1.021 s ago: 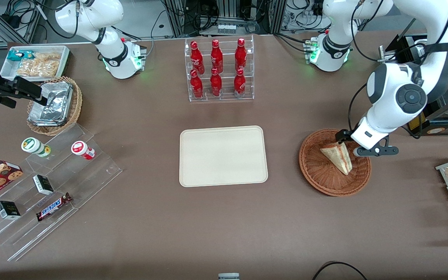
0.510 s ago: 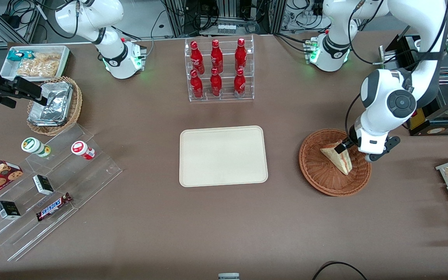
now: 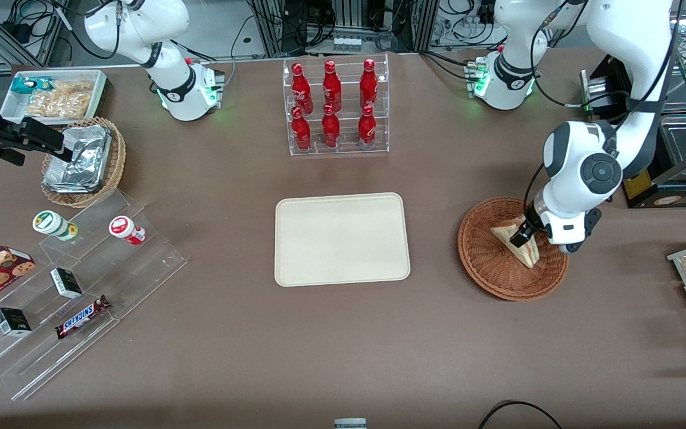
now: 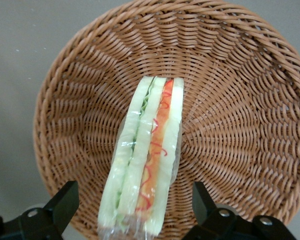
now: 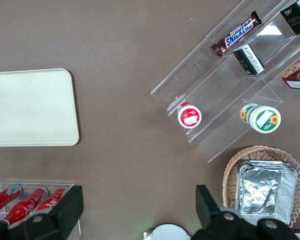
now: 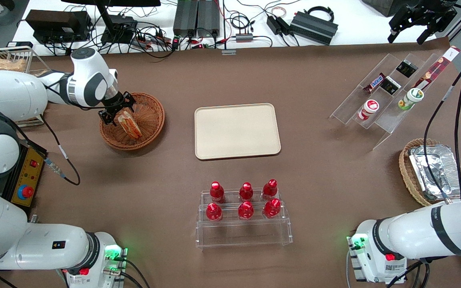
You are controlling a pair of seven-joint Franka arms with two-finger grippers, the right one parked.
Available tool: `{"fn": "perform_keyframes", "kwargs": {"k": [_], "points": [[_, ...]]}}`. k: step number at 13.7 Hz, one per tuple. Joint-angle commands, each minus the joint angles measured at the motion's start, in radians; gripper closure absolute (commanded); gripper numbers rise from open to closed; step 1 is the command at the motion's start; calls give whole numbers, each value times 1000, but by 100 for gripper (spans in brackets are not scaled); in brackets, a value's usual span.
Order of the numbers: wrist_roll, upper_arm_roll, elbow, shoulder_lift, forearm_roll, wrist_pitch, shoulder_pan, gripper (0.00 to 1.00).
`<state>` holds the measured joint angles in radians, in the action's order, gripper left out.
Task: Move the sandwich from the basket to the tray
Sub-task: 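Lower the left gripper and close it on the sandwich's upper edge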
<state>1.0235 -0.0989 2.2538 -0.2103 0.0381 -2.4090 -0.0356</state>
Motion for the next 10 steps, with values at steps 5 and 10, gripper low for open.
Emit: {"fn": "perform_keyframes", "kwargs": {"k": [5,10], "points": [[96,1,26,-37,-9,-59,-6,42],[92,-18,-81,-1,8,138,-13,97]]}}
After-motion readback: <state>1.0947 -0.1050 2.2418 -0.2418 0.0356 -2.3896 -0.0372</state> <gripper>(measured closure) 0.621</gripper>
